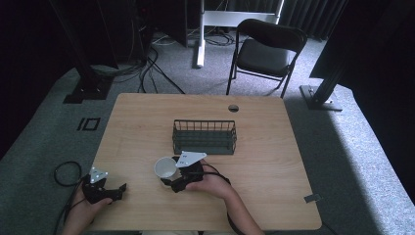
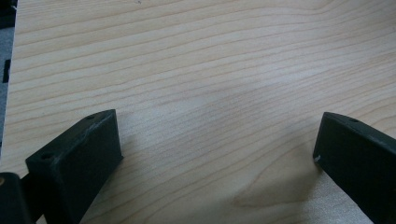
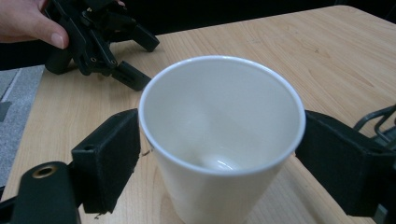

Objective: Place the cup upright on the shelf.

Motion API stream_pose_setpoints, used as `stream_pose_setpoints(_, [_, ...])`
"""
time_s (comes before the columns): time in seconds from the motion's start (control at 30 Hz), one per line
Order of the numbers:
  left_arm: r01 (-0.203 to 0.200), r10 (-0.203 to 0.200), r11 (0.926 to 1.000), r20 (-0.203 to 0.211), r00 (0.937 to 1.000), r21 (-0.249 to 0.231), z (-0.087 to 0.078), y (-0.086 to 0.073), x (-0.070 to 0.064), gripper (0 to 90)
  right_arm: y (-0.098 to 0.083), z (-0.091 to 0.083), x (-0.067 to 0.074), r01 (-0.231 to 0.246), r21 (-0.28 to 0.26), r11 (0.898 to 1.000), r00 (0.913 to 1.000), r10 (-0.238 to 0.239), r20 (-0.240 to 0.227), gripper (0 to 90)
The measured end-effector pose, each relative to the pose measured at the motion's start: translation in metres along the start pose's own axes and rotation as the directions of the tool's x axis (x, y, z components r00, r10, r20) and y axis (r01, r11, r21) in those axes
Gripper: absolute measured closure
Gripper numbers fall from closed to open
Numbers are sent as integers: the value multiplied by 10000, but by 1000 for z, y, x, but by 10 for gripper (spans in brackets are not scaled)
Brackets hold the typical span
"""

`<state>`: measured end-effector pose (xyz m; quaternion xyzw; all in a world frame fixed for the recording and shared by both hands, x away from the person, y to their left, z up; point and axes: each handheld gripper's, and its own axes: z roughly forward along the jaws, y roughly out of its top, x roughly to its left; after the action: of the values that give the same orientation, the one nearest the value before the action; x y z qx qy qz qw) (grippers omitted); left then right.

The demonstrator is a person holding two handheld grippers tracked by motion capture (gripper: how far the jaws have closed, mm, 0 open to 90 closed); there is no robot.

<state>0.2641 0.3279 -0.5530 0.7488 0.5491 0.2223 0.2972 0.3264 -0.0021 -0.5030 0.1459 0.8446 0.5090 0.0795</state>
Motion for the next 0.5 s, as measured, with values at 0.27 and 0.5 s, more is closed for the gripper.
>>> stream_pose_setpoints(0.27, [6, -6, 10000, 1, 10000, -6, 0, 0, 0, 13, 3, 6, 1, 120, -75, 9999, 9999, -120, 49, 144])
stream_pose_setpoints(0.5, [3, -3, 10000, -1, 10000, -3, 0, 0, 0, 12, 5, 9, 3, 72, -204, 9998, 9999, -69, 131, 194])
